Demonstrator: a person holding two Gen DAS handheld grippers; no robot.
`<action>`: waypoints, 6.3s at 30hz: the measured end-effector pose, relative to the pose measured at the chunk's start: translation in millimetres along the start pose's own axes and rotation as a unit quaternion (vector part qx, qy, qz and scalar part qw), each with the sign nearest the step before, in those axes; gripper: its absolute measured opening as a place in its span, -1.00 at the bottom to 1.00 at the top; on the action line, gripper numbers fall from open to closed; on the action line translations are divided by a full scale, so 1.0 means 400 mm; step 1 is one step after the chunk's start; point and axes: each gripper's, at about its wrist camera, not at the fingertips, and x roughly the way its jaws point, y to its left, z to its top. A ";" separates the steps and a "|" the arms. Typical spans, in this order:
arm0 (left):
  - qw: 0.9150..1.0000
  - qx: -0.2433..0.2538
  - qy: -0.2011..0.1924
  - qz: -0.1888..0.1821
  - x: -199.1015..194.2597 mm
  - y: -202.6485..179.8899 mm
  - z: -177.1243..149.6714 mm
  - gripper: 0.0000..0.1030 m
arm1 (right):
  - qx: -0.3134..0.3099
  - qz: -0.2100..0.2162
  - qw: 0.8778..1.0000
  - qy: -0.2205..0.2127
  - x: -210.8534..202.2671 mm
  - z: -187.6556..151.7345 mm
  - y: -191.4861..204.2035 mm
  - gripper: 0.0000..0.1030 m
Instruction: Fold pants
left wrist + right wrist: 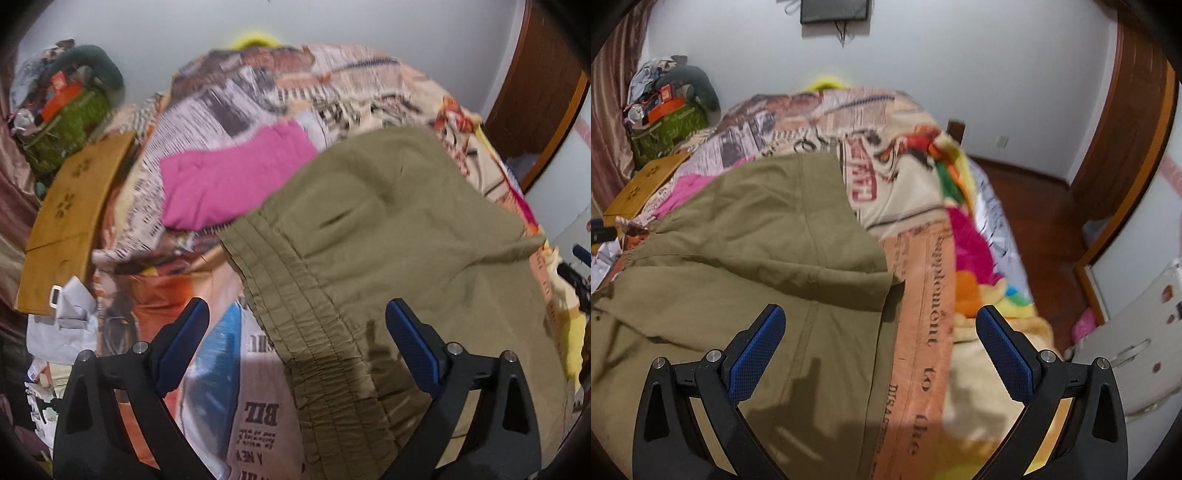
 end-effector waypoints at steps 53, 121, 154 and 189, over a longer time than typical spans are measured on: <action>0.999 0.003 -0.032 0.029 -0.006 0.025 0.069 0.96 | -0.006 0.060 0.998 0.004 0.032 0.136 0.010 0.06; 0.994 0.073 -0.022 0.081 0.048 -0.050 0.189 0.81 | 0.035 0.041 0.998 -0.014 0.036 0.212 -0.035 0.02; 0.997 -0.058 0.048 0.005 0.377 0.126 0.279 0.86 | 0.050 0.074 0.995 0.042 0.468 0.418 -0.013 0.08; 0.993 -0.019 -0.116 0.007 -0.007 0.047 0.374 -0.01 | 0.014 0.062 0.990 -0.127 0.104 0.570 0.002 -0.91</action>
